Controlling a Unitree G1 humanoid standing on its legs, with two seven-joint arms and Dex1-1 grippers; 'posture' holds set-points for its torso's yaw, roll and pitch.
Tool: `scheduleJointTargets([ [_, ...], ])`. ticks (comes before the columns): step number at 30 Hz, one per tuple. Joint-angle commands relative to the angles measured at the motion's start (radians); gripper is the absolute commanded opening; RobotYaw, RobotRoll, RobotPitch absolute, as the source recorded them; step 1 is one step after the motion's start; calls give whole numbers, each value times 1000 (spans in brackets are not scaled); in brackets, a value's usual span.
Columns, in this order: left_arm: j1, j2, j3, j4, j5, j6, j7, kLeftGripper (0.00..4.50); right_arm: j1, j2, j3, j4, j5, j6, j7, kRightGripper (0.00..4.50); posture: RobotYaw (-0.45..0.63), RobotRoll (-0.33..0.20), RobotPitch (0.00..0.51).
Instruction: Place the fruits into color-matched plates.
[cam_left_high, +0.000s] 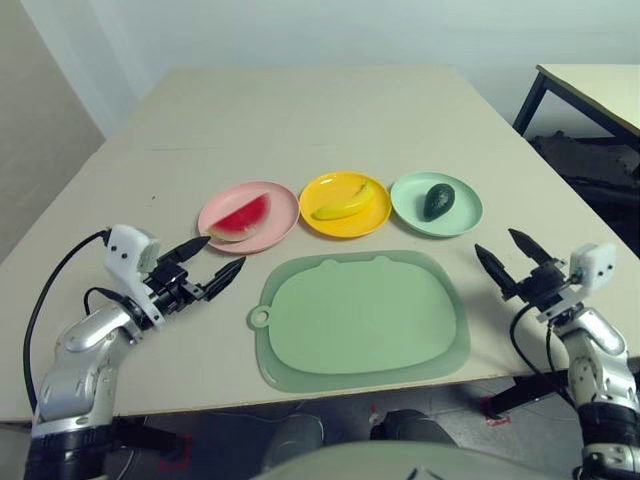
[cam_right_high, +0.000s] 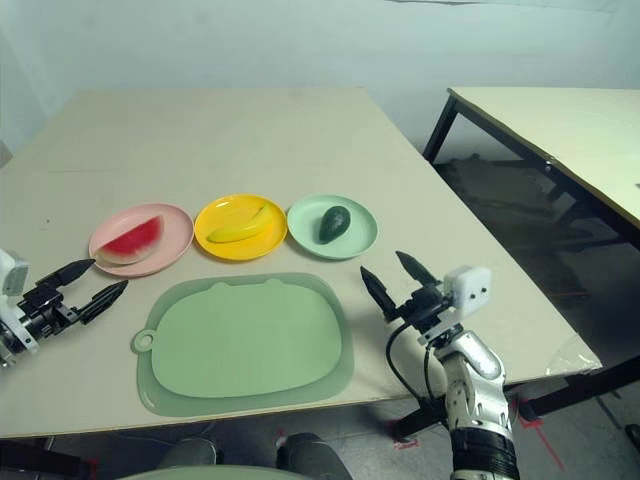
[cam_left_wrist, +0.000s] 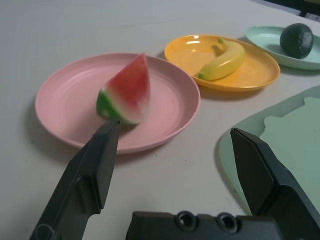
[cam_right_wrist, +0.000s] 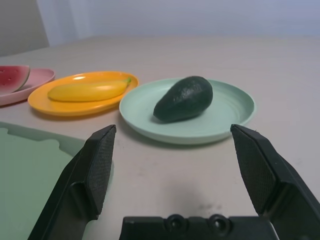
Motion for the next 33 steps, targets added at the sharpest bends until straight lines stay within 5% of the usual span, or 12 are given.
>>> scheduleJointTargets([
  [1,22,-25,14,36,-6,-33,8,4475,12,-13,-29,-12,13,-8,1,4500,60,0,0],
  [14,85,-134,101,159,-36,-160,81,4475,-25,-56,-218,237,40,-106,-79,4500,58,0,0],
  [23,43,-98,138,284,-33,-225,74,4475,-127,-178,-181,550,-47,-269,64,4500,71,0,0],
  [33,-3,-60,191,391,2,-286,201,4475,-214,-164,-188,656,-12,-266,171,4500,95,0,0],
])
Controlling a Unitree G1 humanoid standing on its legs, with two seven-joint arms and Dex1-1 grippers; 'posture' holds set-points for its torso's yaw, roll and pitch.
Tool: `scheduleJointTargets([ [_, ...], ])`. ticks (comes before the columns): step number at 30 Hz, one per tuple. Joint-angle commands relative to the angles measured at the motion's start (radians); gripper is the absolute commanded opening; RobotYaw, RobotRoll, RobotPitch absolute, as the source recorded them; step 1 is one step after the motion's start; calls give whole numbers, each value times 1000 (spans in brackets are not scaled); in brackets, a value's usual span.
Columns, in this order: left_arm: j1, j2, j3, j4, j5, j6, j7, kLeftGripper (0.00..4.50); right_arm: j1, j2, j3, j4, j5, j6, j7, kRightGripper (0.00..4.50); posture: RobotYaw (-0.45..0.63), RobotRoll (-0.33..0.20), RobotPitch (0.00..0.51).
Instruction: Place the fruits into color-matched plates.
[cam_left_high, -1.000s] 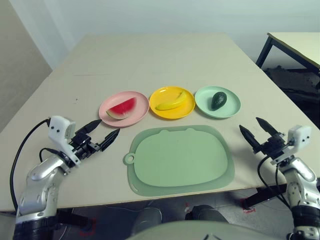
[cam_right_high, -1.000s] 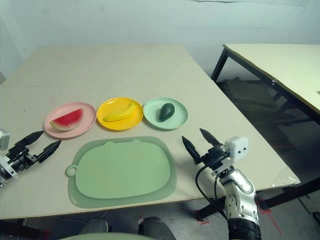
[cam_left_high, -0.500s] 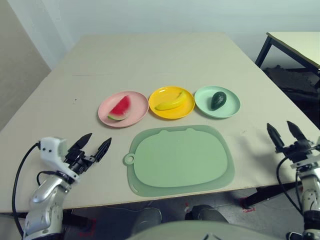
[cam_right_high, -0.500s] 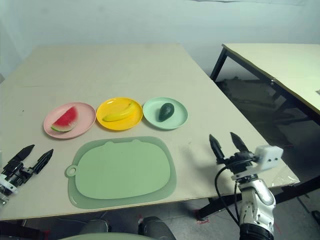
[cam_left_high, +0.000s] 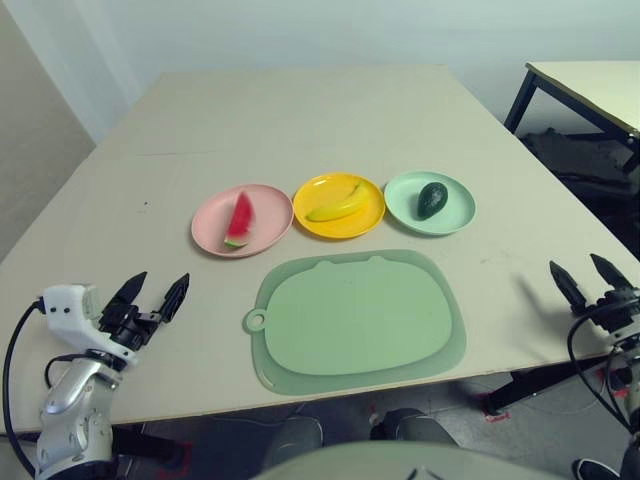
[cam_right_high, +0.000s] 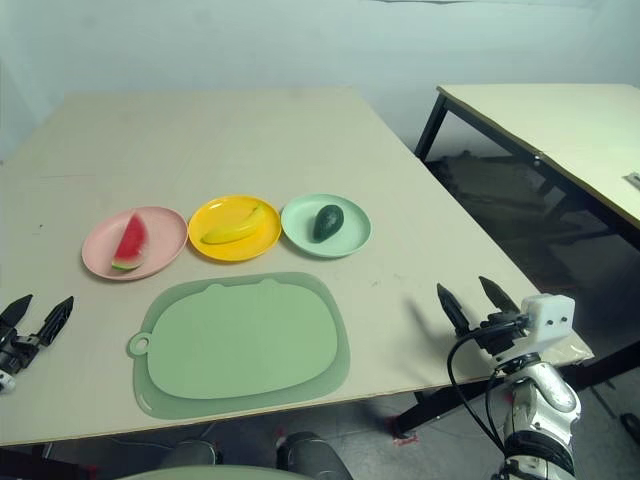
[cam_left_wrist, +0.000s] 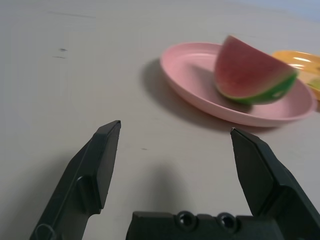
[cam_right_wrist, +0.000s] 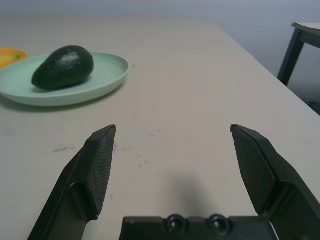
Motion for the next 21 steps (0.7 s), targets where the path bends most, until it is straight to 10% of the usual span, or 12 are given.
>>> scheduleJointTargets([
  [1,-15,13,39,58,19,-25,58,4475,-1,20,2,-2,21,22,38,4500,100,0,0],
  [21,-115,102,-52,113,82,-58,-29,4475,-7,47,-19,14,15,-23,-60,4500,124,0,0],
])
